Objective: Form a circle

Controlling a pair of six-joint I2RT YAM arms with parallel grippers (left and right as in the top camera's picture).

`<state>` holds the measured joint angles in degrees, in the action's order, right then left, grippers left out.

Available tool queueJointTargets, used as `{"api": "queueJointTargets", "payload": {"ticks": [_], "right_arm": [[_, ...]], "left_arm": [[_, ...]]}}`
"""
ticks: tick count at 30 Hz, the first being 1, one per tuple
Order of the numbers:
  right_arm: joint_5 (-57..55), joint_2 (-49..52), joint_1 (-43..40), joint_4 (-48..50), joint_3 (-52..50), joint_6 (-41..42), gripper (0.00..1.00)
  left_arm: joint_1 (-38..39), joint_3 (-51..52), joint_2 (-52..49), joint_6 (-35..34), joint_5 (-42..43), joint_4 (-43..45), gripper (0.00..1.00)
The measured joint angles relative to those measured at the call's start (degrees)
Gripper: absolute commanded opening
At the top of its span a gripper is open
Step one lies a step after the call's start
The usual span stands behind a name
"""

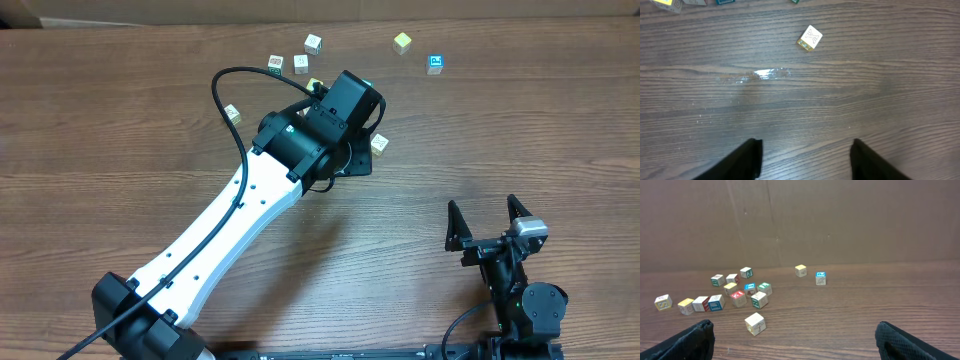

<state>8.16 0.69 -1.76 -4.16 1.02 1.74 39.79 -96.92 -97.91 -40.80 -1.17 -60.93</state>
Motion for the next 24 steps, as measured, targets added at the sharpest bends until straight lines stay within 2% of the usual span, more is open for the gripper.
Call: {"api": "queueJointTargets", "payload": {"ticks": [12, 19, 23, 24], "right_arm": [[0.0, 0.0, 0.0, 0.0, 0.0, 0.0, 1.0], [0.0, 0.0, 0.0, 0.0, 0.0, 0.0, 1.0], [0.0, 0.0, 0.0, 0.0, 0.0, 0.0, 1.0], [0.0, 0.0, 0.0, 0.0, 0.0, 0.0, 1.0]], "left_arm": [[0.0, 0.0, 0.0, 0.0, 0.0, -0.1, 0.62], [0.0, 0.0, 0.0, 0.0, 0.0, -0.3, 0.72], [0.0, 0.0, 0.0, 0.0, 0.0, -0.4, 0.72], [0.0, 0.0, 0.0, 0.0, 0.0, -0.4, 0.67]]}}
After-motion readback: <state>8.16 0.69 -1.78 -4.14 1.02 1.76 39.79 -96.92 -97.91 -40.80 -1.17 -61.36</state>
